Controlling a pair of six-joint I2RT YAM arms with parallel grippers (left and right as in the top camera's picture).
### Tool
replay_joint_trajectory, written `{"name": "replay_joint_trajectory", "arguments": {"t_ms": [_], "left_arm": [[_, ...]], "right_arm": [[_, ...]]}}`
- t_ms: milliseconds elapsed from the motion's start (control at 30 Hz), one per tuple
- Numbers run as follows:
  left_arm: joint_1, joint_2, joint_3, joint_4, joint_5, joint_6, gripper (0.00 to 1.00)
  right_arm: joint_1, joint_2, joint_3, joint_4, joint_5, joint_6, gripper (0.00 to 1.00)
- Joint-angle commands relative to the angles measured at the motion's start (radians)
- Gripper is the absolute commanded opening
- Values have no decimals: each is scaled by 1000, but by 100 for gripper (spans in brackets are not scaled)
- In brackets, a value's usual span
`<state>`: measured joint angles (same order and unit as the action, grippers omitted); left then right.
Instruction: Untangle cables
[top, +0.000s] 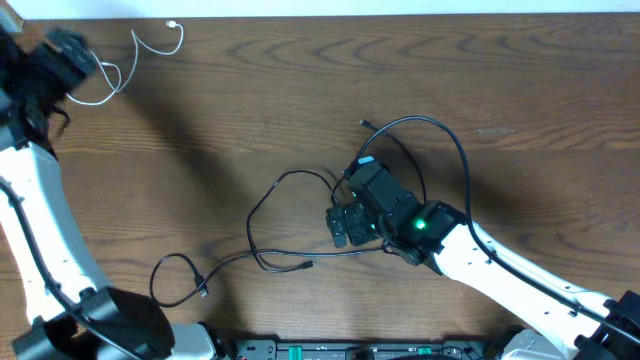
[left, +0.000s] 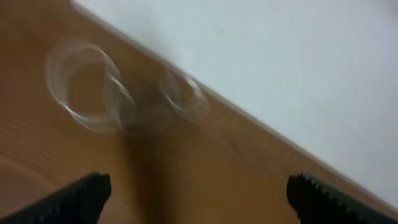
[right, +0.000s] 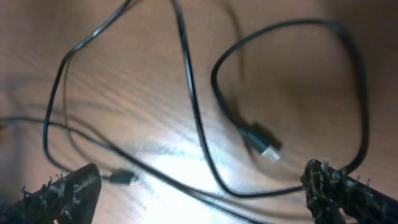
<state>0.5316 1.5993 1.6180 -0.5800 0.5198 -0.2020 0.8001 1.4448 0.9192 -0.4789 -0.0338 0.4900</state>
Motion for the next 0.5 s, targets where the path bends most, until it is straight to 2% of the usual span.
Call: {"name": "replay_joint_trajectory", "arguments": {"t_ms": [0, 133, 233, 367, 467], "left_arm": [[-58, 24, -15, -164, 285, -13, 95], [-168, 36, -68, -372, 284, 30, 95], [-282, 42, -124, -468, 284, 163, 95], [-439, 42, -195, -500, 264, 273, 95], [-553, 46, -239, -496, 192, 224, 95]], "right_arm": [[-10, -61, 2, -22, -32, 13, 99], [-42, -152, 2, -53, -22, 14, 99], [-80, -235, 2, -66, -17, 10, 99], [-137, -326, 2, -125, 108, 10, 99], [-181, -370, 2, -209, 228, 11, 99]]}}
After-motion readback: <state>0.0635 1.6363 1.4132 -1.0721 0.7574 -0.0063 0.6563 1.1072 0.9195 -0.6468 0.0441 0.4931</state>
